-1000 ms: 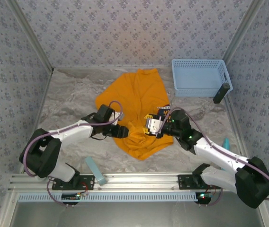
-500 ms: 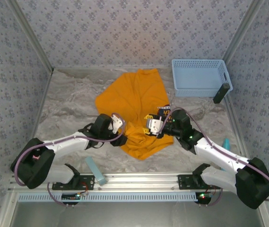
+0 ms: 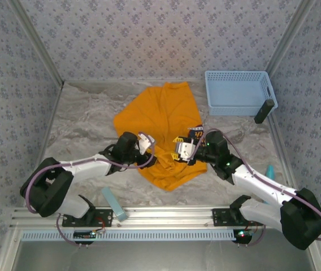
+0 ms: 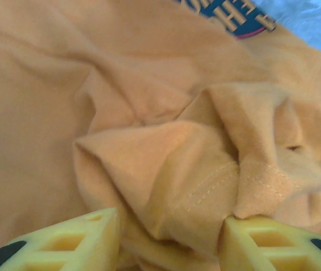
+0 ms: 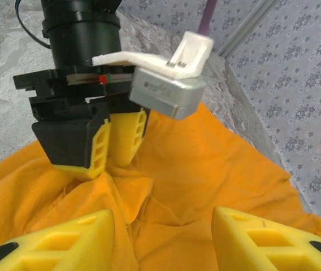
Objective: Fold the inside-out t-shirt
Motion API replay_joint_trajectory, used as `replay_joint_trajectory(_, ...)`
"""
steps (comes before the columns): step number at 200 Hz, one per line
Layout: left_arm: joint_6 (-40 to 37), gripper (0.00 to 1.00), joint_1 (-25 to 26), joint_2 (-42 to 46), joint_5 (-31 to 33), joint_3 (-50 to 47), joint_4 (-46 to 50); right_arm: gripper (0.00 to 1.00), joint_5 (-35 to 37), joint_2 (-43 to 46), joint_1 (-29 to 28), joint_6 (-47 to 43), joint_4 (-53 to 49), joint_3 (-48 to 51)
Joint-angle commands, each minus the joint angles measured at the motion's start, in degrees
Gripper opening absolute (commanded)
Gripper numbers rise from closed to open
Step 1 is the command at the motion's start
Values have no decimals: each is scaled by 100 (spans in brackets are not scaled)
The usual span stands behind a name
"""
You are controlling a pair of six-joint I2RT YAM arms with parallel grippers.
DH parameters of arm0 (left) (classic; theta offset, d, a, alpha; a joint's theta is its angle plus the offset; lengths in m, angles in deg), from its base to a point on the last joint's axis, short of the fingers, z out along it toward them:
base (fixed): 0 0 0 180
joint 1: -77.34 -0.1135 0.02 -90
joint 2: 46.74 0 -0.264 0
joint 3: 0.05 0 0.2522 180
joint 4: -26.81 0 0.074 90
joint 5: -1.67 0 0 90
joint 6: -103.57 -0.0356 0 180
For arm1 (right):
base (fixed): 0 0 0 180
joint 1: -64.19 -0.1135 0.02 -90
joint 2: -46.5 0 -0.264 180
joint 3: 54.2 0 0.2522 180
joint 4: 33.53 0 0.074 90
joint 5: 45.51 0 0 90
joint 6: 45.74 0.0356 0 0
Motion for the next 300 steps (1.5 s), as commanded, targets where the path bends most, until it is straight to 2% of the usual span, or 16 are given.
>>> replay_joint_trajectory(1, -182, 46, 57, -162, -171, 295, -289, 50, 25, 88, 33, 18, 243, 111)
replay_joint_trajectory(20, -308, 36, 88, -390, -205, 431, -229, 50, 50, 62, 62, 33, 332, 138)
replay_joint_trajectory(55, -614, 0, 84, -534, -360, 482, -110, 50, 288, 91, 152, 219, 735, 201)
replay_joint_trajectory(75, -318, 0, -70, -74, -873, 661, 398, 51, -184, 50, 242, 311, 711, 78)
replay_joint_trajectory(96, 364, 0, -392, 641, -1311, 863, 1119, 51, -707, -155, 26, -4, -245, -371)
replay_joint_trajectory(121, 749, 0, -565, 1094, -2214, 1073, 1832, 54, -432, -688, -405, 237, 269, -426)
replay_joint_trajectory(149, 1075, 0, -556, 1397, -2430, 954, 1943, 58, 394, -1569, -921, 556, 945, -672)
replay_joint_trajectory(165, 939, 0, -566, 1592, -2359, 746, 1946, 49, 968, -1882, -984, 765, 1373, -642)
replay_joint_trajectory(180, 938, 0, -630, 1800, -2000, 550, 2043, 13, 821, -1789, -881, 797, 1208, -561)
replay_joint_trajectory(188, 964, 0, -674, 1929, -1682, 430, 2167, 0, 712, -1639, -855, 792, 1067, -462)
replay_joint_trajectory(211, 1014, 0, -790, 2320, -882, 30, 2465, 0, 410, -999, -880, 726, 563, -12)
replay_joint_trajectory(234, 1097, 0, -795, 2640, -579, -379, 2401, 0, 551, -433, -1056, 841, 322, 435)
replay_joint_trajectory(244, 1084, 3, -781, 2746, -577, -562, 2279, 0, 520, -277, -1038, 1013, 400, 587)
replay_joint_trajectory(266, 968, 23, -646, 3012, -598, -747, 1990, 0, 402, -181, -928, 1202, 375, 574)
replay_joint_trajectory(279, 730, 29, -435, 3133, -577, -784, 1781, 0, 257, -234, -858, 1272, 335, 424)
replay_joint_trajectory(300, 239, 47, 13, 3105, -591, -726, 1525, 0, 23, -411, -833, 1328, 437, 253)
